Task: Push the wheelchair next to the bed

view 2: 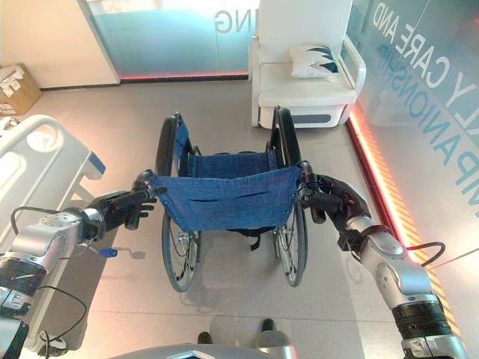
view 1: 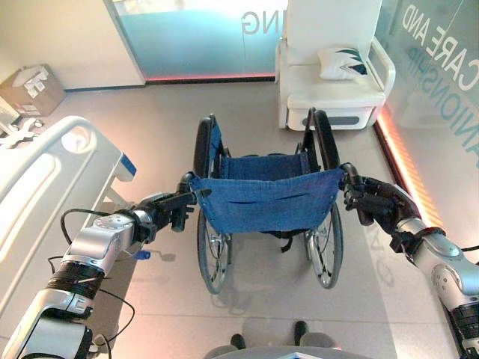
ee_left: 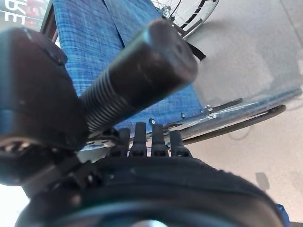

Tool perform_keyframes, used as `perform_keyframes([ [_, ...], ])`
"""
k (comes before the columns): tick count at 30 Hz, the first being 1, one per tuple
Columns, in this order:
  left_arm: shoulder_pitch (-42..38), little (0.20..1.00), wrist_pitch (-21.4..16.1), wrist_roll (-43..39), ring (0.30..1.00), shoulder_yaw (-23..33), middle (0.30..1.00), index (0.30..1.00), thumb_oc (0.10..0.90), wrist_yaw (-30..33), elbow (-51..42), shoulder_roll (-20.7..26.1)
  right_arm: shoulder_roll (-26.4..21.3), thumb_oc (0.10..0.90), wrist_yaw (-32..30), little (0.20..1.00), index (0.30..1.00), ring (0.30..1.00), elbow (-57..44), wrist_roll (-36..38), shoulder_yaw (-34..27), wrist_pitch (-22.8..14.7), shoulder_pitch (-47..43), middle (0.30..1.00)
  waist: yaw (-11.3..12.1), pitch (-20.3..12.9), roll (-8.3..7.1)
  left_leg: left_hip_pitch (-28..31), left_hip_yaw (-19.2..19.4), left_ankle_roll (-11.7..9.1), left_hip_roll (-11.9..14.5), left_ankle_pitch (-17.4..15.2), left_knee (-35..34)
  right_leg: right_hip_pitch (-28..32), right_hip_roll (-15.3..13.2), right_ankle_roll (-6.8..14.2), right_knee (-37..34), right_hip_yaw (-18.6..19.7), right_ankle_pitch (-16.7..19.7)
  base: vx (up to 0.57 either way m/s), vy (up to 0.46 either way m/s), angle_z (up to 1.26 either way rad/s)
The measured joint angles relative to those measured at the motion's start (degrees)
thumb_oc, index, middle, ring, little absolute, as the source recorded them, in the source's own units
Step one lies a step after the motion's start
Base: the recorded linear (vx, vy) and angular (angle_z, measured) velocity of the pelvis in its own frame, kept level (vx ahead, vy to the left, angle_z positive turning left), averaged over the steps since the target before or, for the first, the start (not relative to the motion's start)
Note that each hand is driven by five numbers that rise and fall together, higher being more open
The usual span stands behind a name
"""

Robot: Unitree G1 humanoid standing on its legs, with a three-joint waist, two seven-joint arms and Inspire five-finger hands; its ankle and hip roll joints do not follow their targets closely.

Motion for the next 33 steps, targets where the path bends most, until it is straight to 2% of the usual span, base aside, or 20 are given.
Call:
perform_keyframes([
  [1, 0.0, 0.335, 0.2, 0.0, 0.335, 0.0, 0.335, 0.335, 0.424, -0.1, 0.1, 0.0, 0.0, 0.4, 0.0, 0.3, 0.3, 0.3, 0.0, 0.0, 0.1, 0.0, 0.0, 0.3, 0.0, -0.1, 0.11, 0.0, 0.0, 0.0, 0.0, 0.0, 0.0, 0.0, 0.0, 0.0, 0.0, 0.2, 0.0, 0.01, -0.008, -0.04],
  [2, 0.0, 0.3, 0.4, 0.1, 0.3, -0.1, 0.3, 0.3, 0.4, -0.1, 0.2, 0.0, 0.0, 0.4, 0.0, 0.3, 0.3, 0.3, 0.0, 0.0, 0.1, 0.0, 0.0, 0.3, 0.0, -0.2, 0.22, 0.1, 0.1, 0.0, -0.1, 0.0, 0.0, 0.0, 0.0, 0.0, 0.0, 0.6, 0.0, 0.02, -0.009, -0.06],
  [7, 0.0, 0.3, 1.6, 0.1, 0.3, 0.0, 0.3, 0.3, 0.4, 0.0, 1.0, -0.2, 0.1, 0.4, -0.1, 0.3, 0.3, 0.3, 0.1, 0.0, 0.6, 0.0, 0.0, 0.3, 0.0, -0.7, 0.76, 0.2, 0.2, 0.0, -0.1, 0.0, -0.3, -0.1, 0.0, 0.1, 0.0, 0.9, 0.2, 0.01, -0.004, -0.03],
  [14, 0.0, 0.3, 2.5, -0.1, 0.3, 0.0, 0.3, 0.3, 0.4, 0.9, 1.3, -0.1, 0.2, 0.4, -0.2, 0.3, 0.3, 0.3, 0.2, 0.0, 0.9, 0.0, 0.0, 0.3, 0.2, -0.9, 0.67, 0.4, 1.2, 0.0, -0.1, 0.0, -0.4, -0.1, -0.1, 0.1, 0.0, 1.2, 0.4, 0.01, -0.001, -0.04],
  [23, 0.0, 0.3, 2.4, -4.5, 0.3, 0.0, 0.3, 0.3, 0.4, 5.3, 2.1, -0.8, 0.8, 0.4, -0.8, 0.3, 0.3, 0.3, 0.8, 0.0, 2.2, 0.0, 0.0, 0.3, 0.3, -1.5, -0.18, 0.5, 1.3, 0.0, -0.1, 0.0, -0.4, -0.1, -0.1, 0.1, 0.0, 1.2, 0.5, 0.0, 0.001, -0.01],
  [28, 0.0, 0.3, 1.5, -6.2, 0.3, 0.0, 0.3, 0.3, 0.4, 8.3, 3.6, -2.4, 1.5, 0.4, -1.1, 0.3, 0.3, 0.3, 2.3, 0.0, 2.7, 0.0, -0.3, 0.3, 0.5, -2.7, -0.67, 0.6, 1.2, 0.1, -0.1, 0.0, -0.4, -0.1, -0.1, 0.1, 0.0, 1.1, 0.5, 0.01, 0.007, 0.0],
  [33, 0.7, 0.3, -1.9, -6.8, 0.3, 0.1, 0.3, 0.3, 0.4, 11.1, 4.2, -4.1, 2.4, 0.4, -2.3, 0.3, 0.3, 0.3, 2.4, 0.1, 2.8, 0.0, -0.4, 0.3, 0.8, -2.8, -0.8, 0.6, 1.2, 0.1, -0.2, 0.0, -0.4, -0.1, -0.2, 0.1, 0.0, 1.1, 0.5, 0.03, 0.058, 0.0],
])
